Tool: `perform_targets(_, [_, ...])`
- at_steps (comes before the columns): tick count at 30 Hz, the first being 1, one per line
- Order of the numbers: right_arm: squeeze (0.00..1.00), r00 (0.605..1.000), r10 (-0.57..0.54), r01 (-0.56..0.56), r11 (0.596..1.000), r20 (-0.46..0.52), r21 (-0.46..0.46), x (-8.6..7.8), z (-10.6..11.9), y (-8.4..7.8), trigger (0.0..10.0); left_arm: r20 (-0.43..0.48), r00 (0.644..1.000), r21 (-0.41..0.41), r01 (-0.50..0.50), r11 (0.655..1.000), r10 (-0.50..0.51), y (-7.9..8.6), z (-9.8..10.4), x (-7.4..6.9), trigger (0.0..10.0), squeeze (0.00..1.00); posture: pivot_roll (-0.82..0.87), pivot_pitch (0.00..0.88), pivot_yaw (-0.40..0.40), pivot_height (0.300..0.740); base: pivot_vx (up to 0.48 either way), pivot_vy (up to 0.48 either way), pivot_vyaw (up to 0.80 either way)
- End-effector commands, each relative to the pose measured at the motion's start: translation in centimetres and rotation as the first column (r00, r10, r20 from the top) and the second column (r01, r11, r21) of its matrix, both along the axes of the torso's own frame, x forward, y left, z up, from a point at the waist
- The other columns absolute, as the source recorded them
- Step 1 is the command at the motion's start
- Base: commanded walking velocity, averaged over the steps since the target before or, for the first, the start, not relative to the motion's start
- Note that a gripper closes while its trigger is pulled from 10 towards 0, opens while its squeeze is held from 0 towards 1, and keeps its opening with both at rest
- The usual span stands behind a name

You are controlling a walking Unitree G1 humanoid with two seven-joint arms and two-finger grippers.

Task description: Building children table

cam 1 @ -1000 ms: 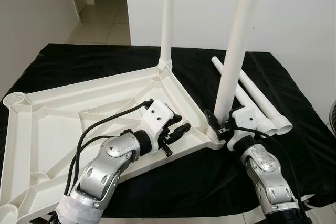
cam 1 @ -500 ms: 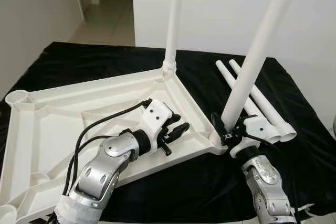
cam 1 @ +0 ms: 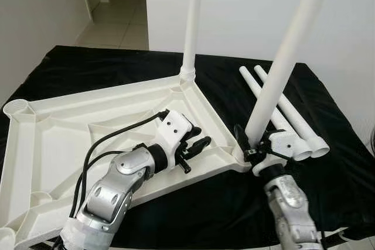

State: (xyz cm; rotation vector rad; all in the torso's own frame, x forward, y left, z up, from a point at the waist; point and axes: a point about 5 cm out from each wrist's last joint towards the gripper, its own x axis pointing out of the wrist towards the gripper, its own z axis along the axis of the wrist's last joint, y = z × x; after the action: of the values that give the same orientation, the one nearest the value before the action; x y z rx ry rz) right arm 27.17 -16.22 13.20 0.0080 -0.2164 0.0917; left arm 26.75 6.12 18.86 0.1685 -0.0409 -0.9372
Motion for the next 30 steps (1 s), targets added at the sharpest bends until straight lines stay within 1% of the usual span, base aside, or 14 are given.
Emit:
perform_targets(1, [0.0, 0.95, -0.163, 0.179, 0.983, -0.265, 0.037, -1.3, -5.3, -2.3, 10.0, 0.003, 1.0, 0.0, 0.006, 1.0, -0.006, -0.1, 0.2, -0.2, 10.0, 0.0, 0.01, 0.087, 0.032, 0.74, 0.0, 0.0, 0.0])
perform_targets(2, [0.0, 0.936, -0.232, 0.248, 0.968, -0.266, 0.028, -1.2, -5.3, -2.5, 10.0, 0.003, 1.0, 0.001, 0.006, 1.0, -0.006, -0.1, 0.2, -0.2, 10.0, 0.0, 0.01, 0.086, 0.028, 0.74, 0.0, 0.0, 0.0])
perform_targets(3, [0.0, 0.936, -0.232, 0.248, 0.968, -0.266, 0.028, -1.2, -5.3, -2.5, 10.0, 0.003, 1.0, 0.001, 0.006, 1.0, -0.006, -0.1, 0.2, -0.2, 10.0, 0.0, 0.01, 0.086, 0.028, 0.74, 0.0, 0.0, 0.0])
perform_targets(4, [0.0, 0.914, -0.317, 0.34, 0.939, -0.254, 0.051, -1.2, -5.1, -2.6, 10.0, 0.004, 1.0, 0.0, 0.008, 1.0, -0.008, -0.2, 0.2, -0.2, 10.0, 0.0, 0.02, 0.079, 0.023, 0.74, 0.0, 0.0, 0.0])
perform_targets(6, [0.0, 0.898, -0.357, 0.385, 0.921, -0.256, 0.065, -1.2, -5.0, -2.3, 10.0, 0.006, 1.0, -0.002, 0.009, 1.0, -0.009, -0.2, 0.3, -0.3, 10.0, 0.0, 0.02, 0.079, 0.023, 0.74, 0.0, 0.0, 0.0])
perform_targets(10, [0.0, 0.9, -0.362, 0.391, 0.917, -0.241, 0.083, -1.1, -4.7, -1.9, 10.0, 0.008, 1.0, -0.004, 0.009, 1.0, -0.009, -0.2, 0.3, -0.2, 10.0, 0.0, 0.02, 0.073, 0.023, 0.74, 0.0, 0.0, 0.0])
perform_targets(14, [0.0, 0.918, -0.316, 0.343, 0.936, -0.239, 0.082, -1.0, -4.8, -1.3, 10.0, 0.009, 1.0, -0.003, 0.012, 1.0, -0.011, -0.3, 0.3, -0.2, 10.0, 0.0, 0.01, 0.068, 0.024, 0.74, 0.0, 0.0, 0.0])
perform_targets(17, [0.0, 0.952, -0.2, 0.233, 0.964, -0.231, 0.128, -0.7, -4.6, 0.1, 10.0, 0.011, 1.0, -0.002, 0.014, 1.0, -0.014, -0.3, 0.3, -0.2, 10.0, 0.0, 0.01, 0.065, 0.024, 0.74, 0.0, 0.0, 0.0])
perform_targets(18, [0.0, 0.952, -0.2, 0.233, 0.964, -0.231, 0.128, -0.7, -4.6, 0.1, 10.0, 0.011, 1.0, -0.002, 0.014, 1.0, -0.014, -0.3, 0.3, -0.2, 10.0, 0.0, 0.01, 0.065, 0.024, 0.74, 0.0, 0.0, 0.0])
perform_targets(21, [0.0, 0.978, -0.009, 0.045, 0.984, -0.207, 0.171, -0.5, -4.1, 1.1, 10.0, 0.01, 1.0, -0.003, 0.017, 1.0, -0.016, -0.3, 0.3, -0.2, 10.0, 0.0, 0.01, 0.064, 0.027, 0.74, 0.0, 0.0, 0.0])
perform_targets(23, [0.0, 0.986, 0.067, -0.044, 0.988, -0.155, 0.151, -0.6, -3.2, 0.9, 10.0, 0.01, 1.0, -0.003, 0.016, 1.0, -0.016, -0.3, 0.3, -0.2, 10.0, 0.0, 0.0, 0.066, 0.029, 0.74, 0.0, 0.0, 0.0])
perform_targets(25, [0.0, 0.987, 0.079, -0.06, 0.989, -0.14, 0.137, -0.6, -2.9, 0.8, 10.0, 0.01, 1.0, -0.003, 0.016, 1.0, -0.016, -0.3, 0.3, -0.2, 10.0, 0.0, 0.0, 0.066, 0.029, 0.74, 0.0, 0.0, 0.0])
perform_targets(27, [0.0, 0.975, 0.189, -0.176, 0.978, -0.117, 0.114, -0.8, -2.3, 0.1, 10.0, 0.011, 1.0, -0.003, 0.016, 1.0, -0.016, -0.4, 0.3, -0.1, 10.0, 0.0, 0.0, 0.067, 0.031, 0.74, 0.0, 0.0, 0.0])
perform_targets(30, [0.0, 0.969, 0.217, -0.206, 0.974, -0.121, 0.095, -0.9, -2.1, -0.4, 10.0, 0.011, 1.0, -0.004, 0.015, 1.0, -0.015, -0.3, 0.3, -0.1, 10.0, 0.0, 0.0, 0.069, 0.032, 0.74, 0.0, 0.0, 0.0])
